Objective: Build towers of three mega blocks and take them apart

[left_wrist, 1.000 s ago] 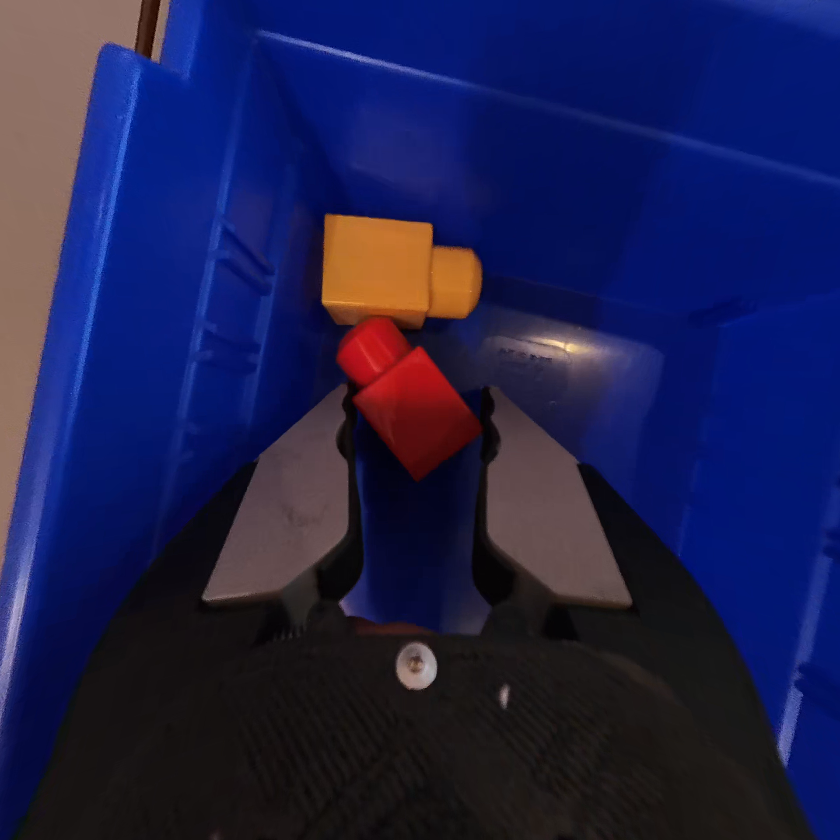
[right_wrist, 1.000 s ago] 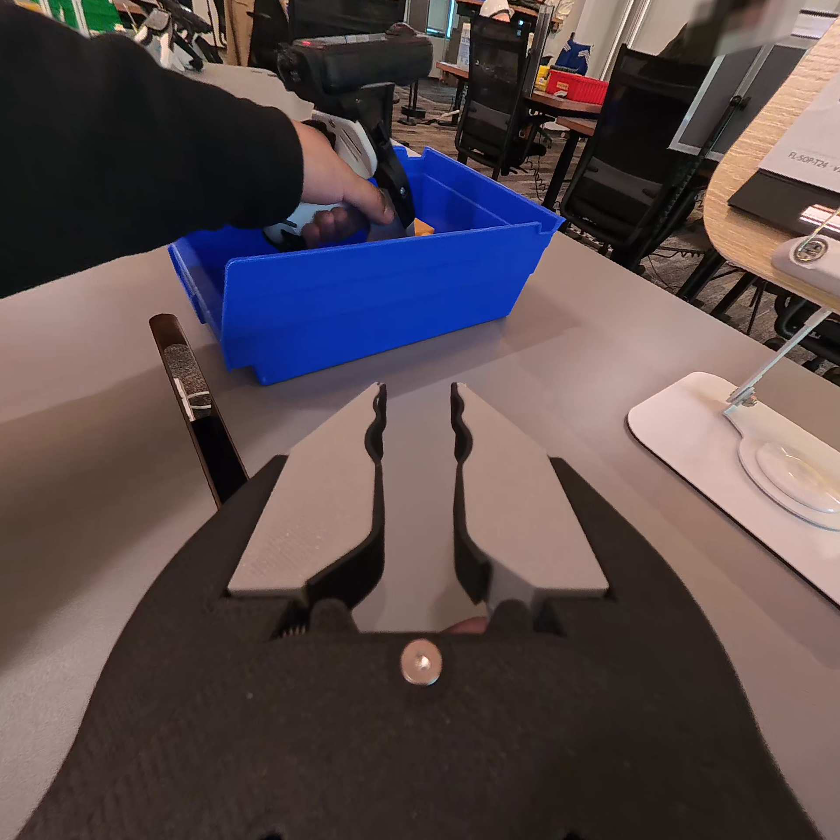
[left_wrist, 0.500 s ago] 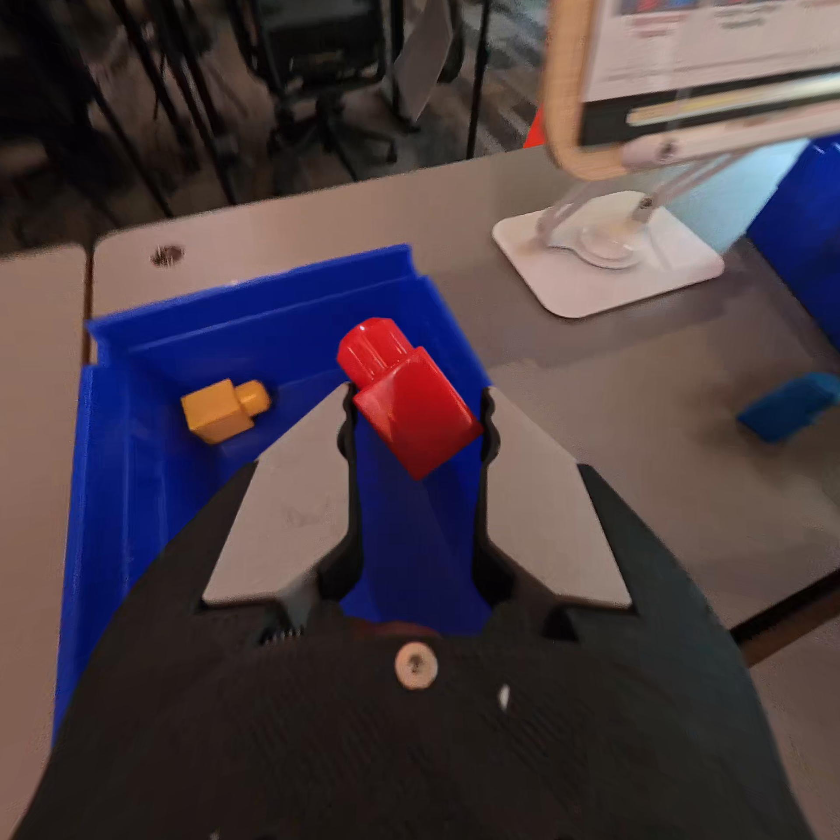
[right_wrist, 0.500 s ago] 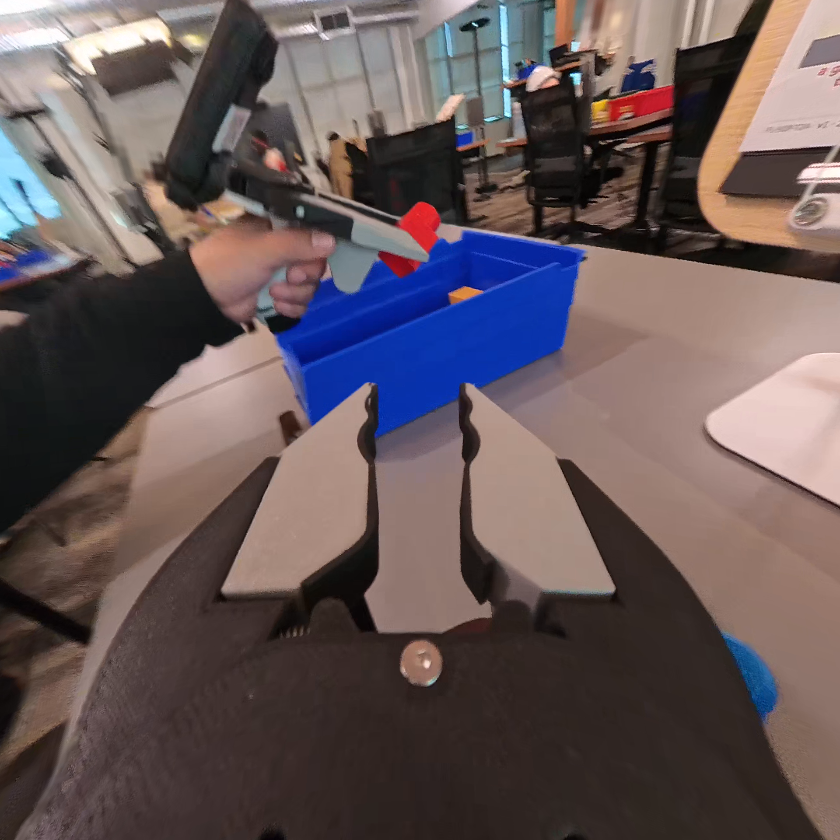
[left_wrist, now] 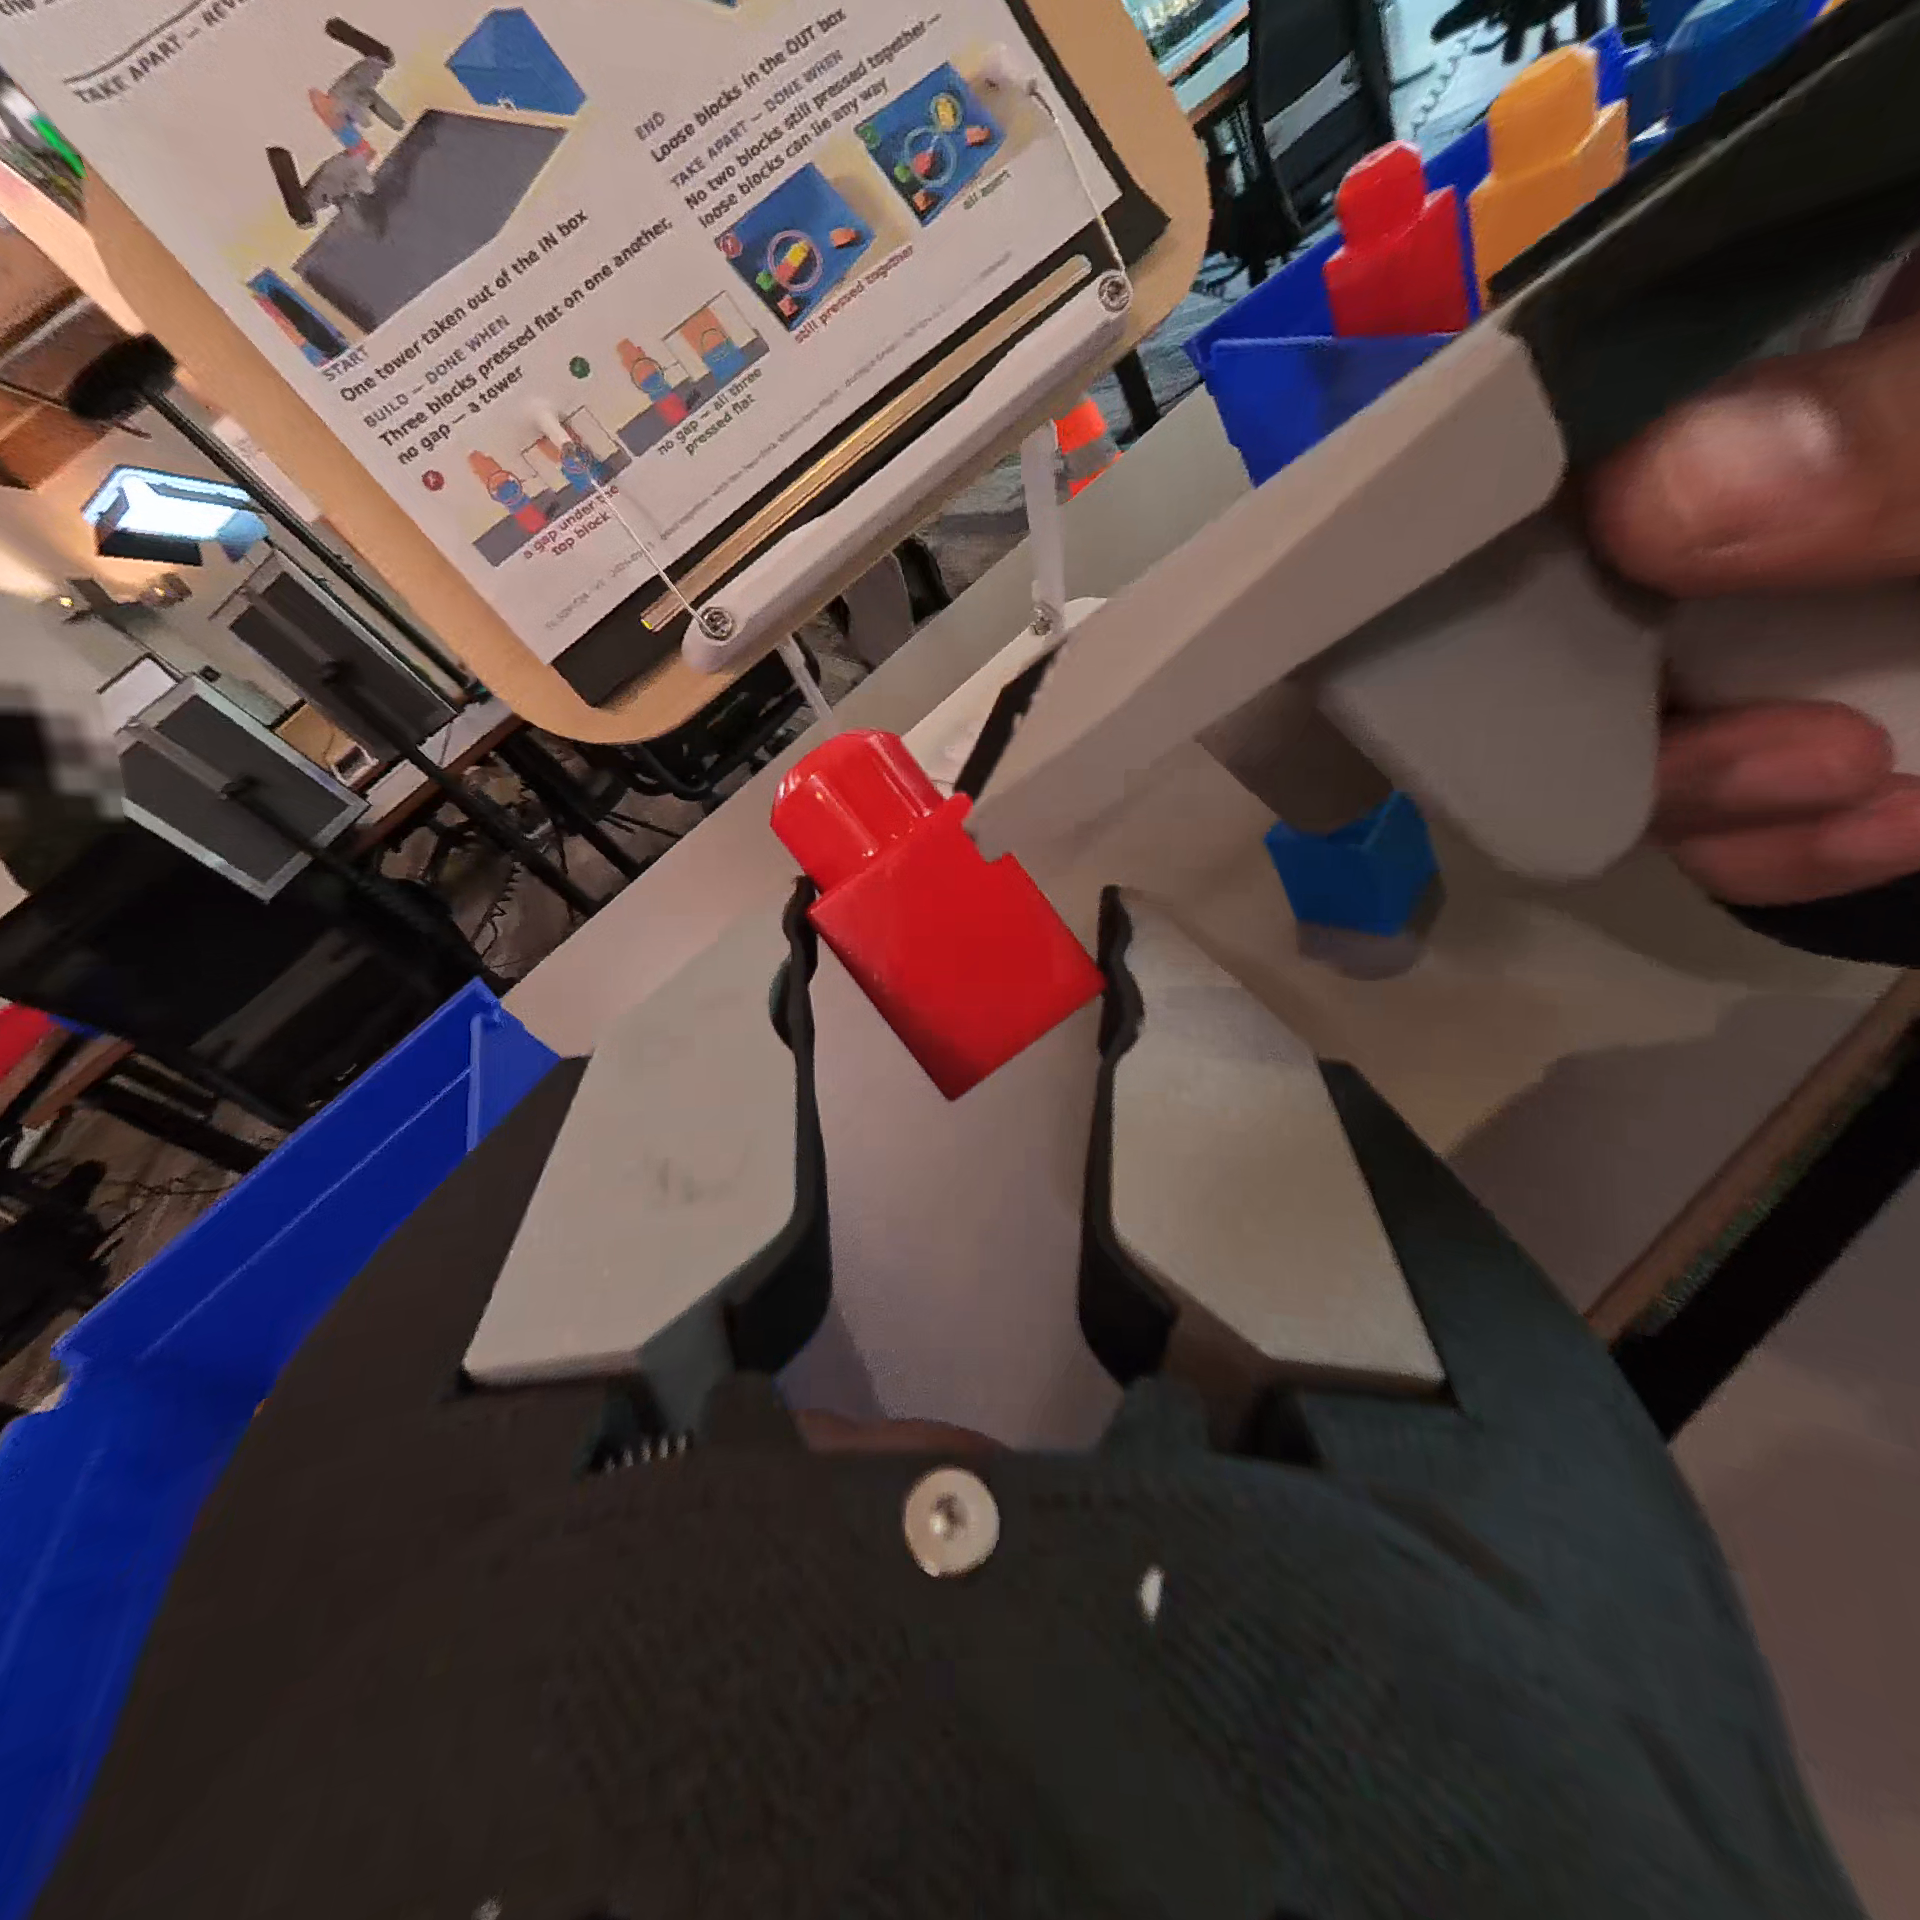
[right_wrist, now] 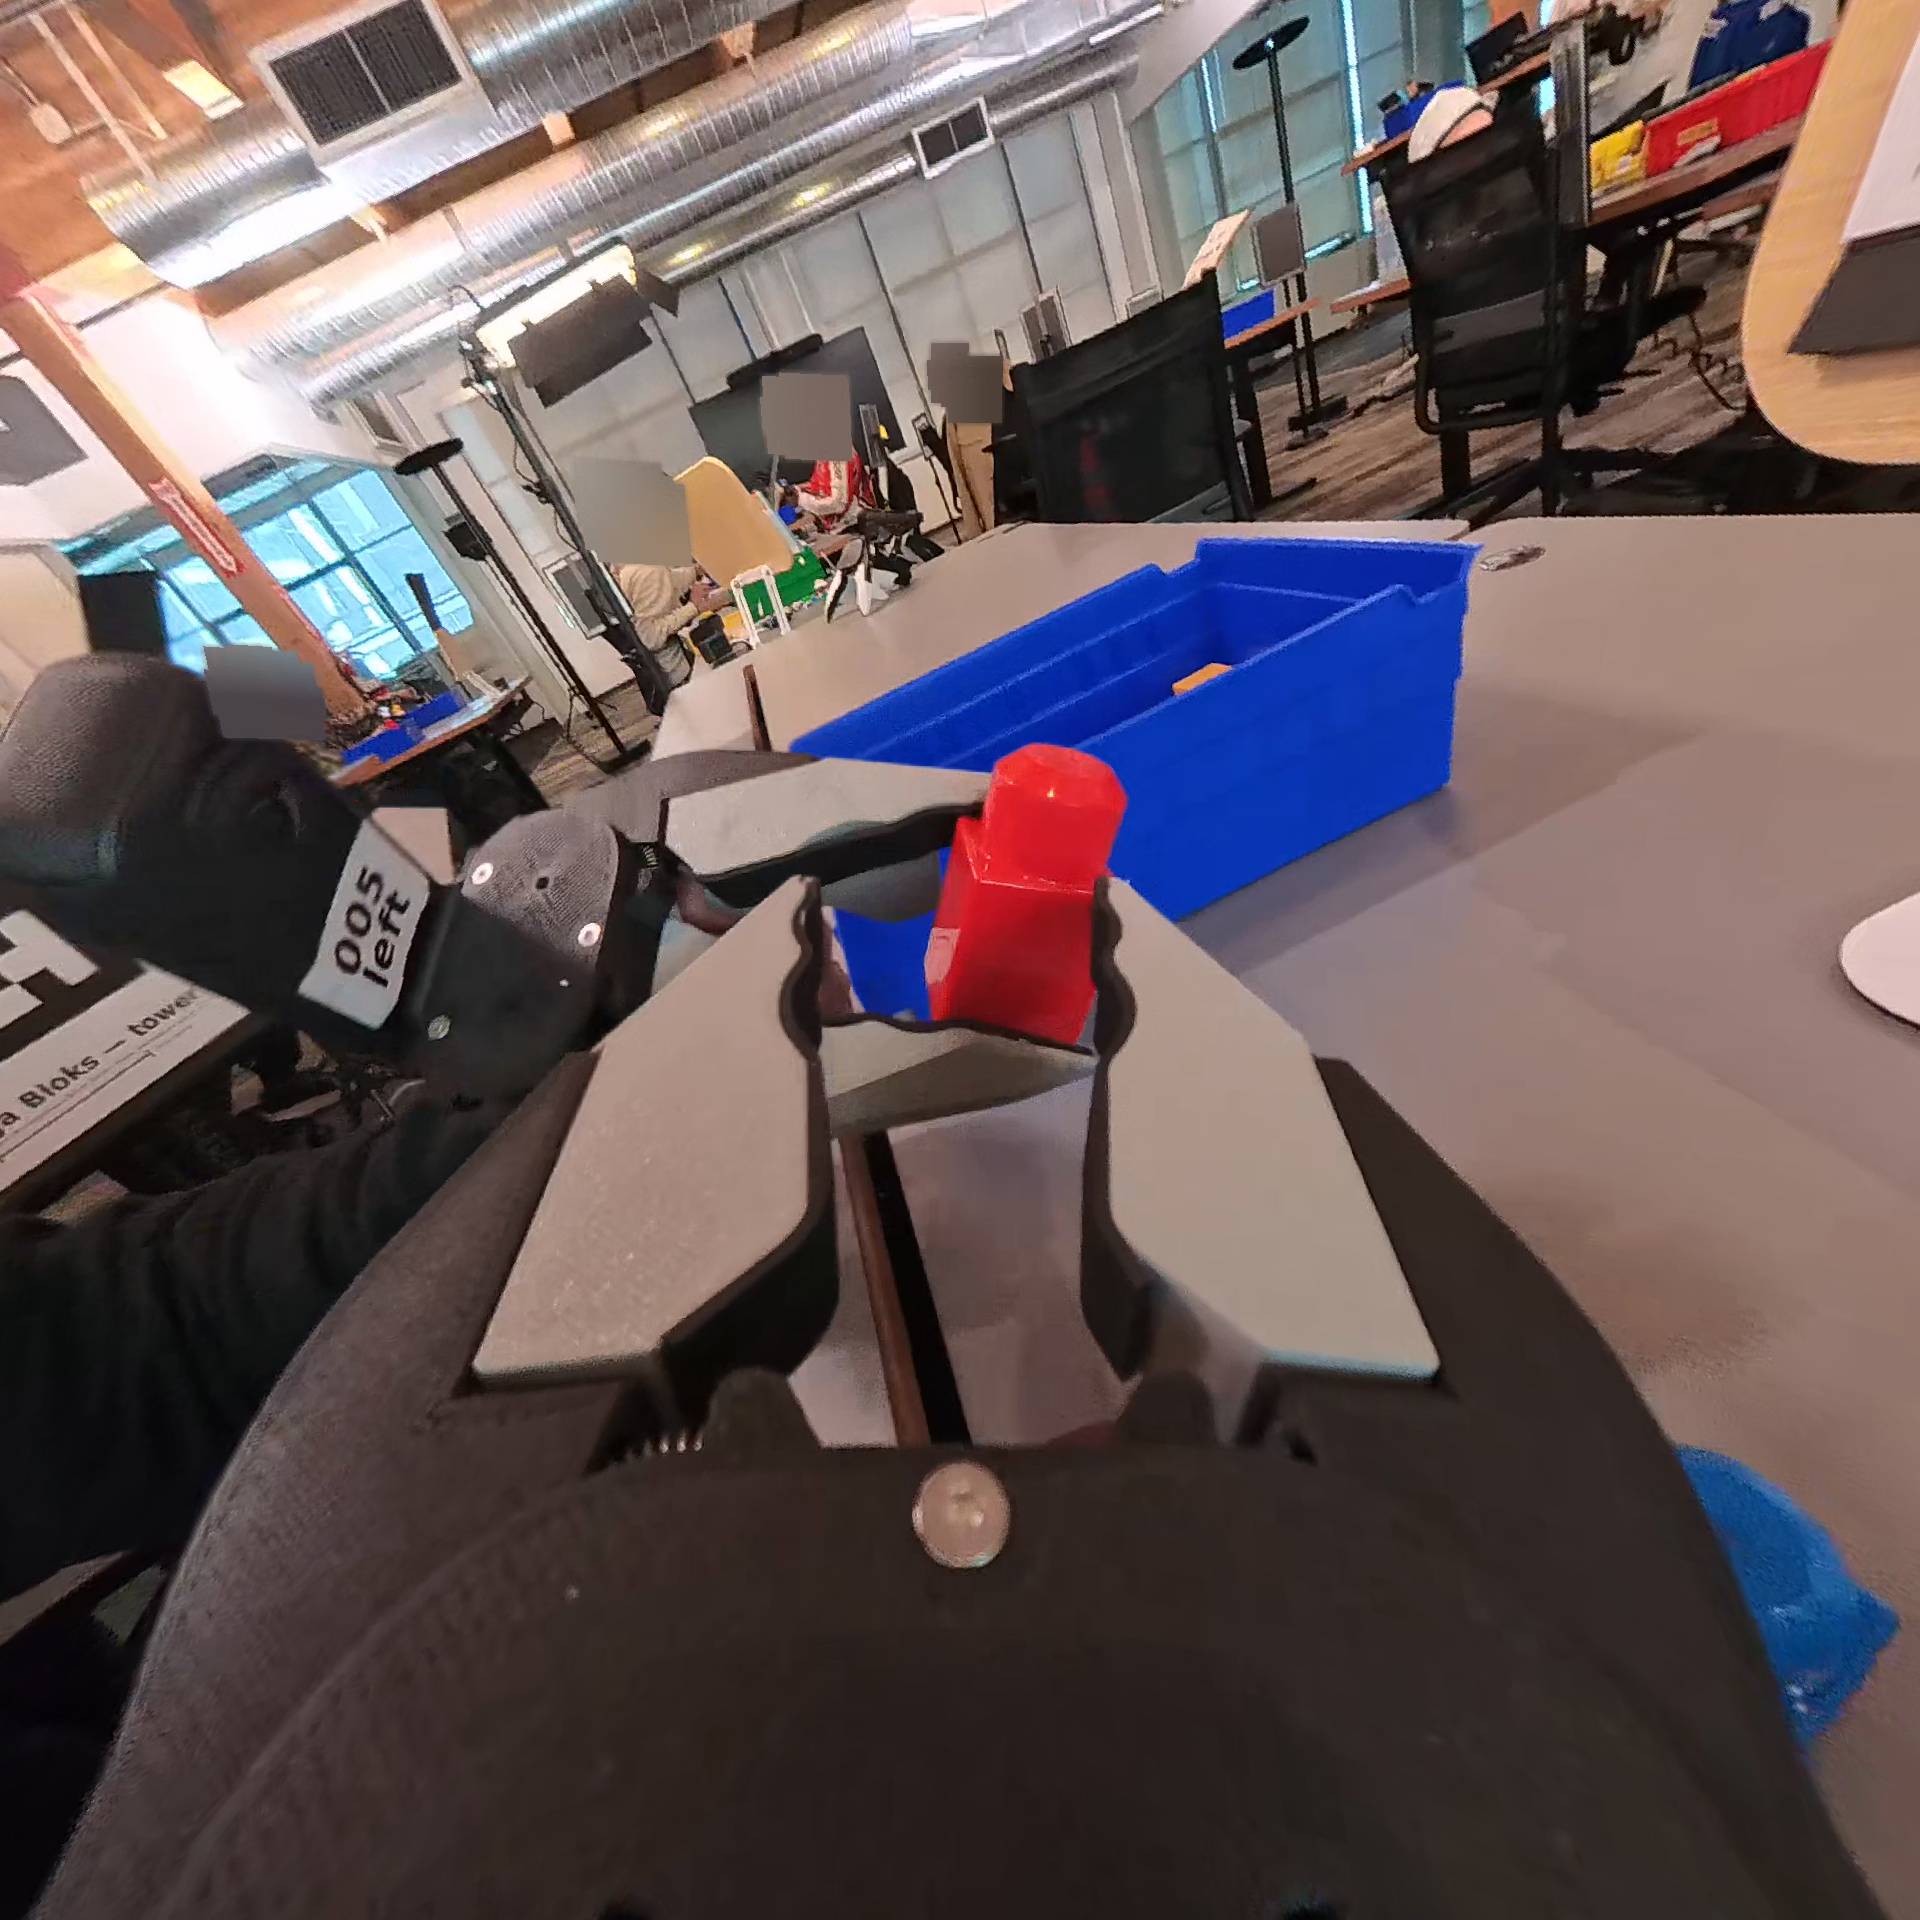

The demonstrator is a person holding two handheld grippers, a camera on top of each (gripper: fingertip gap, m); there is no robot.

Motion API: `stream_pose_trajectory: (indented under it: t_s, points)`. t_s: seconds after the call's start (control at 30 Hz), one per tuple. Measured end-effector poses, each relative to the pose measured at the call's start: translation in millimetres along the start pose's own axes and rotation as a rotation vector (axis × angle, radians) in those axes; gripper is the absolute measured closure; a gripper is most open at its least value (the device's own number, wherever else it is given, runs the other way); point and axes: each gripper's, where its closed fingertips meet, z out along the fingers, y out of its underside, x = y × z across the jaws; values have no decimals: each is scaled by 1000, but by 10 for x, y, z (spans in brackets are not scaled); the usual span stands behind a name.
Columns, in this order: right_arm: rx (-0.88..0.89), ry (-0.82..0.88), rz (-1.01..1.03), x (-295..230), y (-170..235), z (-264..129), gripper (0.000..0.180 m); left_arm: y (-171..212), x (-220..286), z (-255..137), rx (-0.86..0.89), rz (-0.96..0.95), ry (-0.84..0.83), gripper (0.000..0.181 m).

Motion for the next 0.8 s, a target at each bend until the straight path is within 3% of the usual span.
stream_pose_trajectory:
  t_s: [0.23, 0.37, 0.5, 0.8]
  points:
    - [-80, 8, 51, 93, 186, 89, 127, 5, 94, -52, 44, -18, 55, 128]
    - [-110, 21, 28, 101, 267, 128, 145, 46, 210, -57, 60, -28, 114, 127]
    - [-109, -33, 51, 35, 267, 114, 145, 23, 233, -103, 114, -71, 137, 128]
    - [-71, -85, 19, -3, 142, -33, 146, -23, 320, -219, 160, -359, 397, 134]
